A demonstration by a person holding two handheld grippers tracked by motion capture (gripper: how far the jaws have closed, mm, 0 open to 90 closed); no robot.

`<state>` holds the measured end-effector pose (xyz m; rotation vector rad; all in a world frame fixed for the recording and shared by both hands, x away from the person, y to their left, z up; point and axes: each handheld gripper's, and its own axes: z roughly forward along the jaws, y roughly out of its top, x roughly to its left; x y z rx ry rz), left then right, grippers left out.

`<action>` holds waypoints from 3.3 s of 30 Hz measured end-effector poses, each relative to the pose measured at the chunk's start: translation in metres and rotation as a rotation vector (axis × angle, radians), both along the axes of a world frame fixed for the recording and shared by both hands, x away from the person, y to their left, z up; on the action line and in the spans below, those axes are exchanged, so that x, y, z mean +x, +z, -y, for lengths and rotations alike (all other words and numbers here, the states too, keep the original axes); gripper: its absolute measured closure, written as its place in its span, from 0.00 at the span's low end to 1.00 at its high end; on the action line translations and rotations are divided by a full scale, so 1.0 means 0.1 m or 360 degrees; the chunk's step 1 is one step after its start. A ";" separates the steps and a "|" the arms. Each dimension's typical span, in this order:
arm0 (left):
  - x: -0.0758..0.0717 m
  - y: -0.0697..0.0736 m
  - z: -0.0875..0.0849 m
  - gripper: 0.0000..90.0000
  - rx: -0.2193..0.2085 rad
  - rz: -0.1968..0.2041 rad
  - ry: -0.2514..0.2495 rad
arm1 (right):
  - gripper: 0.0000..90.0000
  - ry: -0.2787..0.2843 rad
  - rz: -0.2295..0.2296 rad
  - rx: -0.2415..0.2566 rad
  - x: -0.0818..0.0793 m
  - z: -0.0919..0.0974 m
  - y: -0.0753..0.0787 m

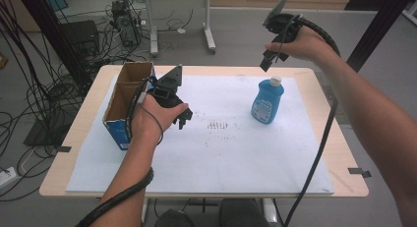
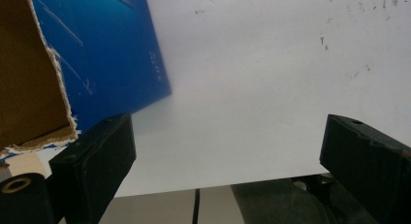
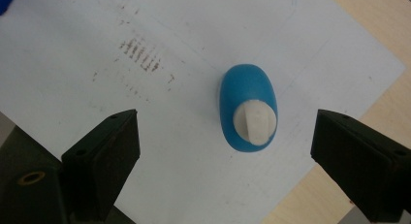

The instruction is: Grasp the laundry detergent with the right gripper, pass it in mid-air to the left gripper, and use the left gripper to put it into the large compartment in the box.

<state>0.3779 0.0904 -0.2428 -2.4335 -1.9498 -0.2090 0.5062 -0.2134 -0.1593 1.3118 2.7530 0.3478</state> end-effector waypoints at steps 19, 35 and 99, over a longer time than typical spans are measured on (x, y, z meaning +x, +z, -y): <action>-0.01 -0.09 -0.01 0.07 0.0013 -0.0026 0.0000 | 0.09 -0.0009 0.0032 0.0042 -0.23 0.59 -0.13; 0.01 -0.09 0.02 0.07 0.0006 -0.0022 -0.0027 | 0.07 0.0047 0.0099 0.0113 -0.40 0.93 -0.52; 0.15 -0.23 0.05 0.07 0.0019 -0.0068 -0.0023 | 0.05 0.0153 0.0671 0.0560 -0.48 0.77 -2.00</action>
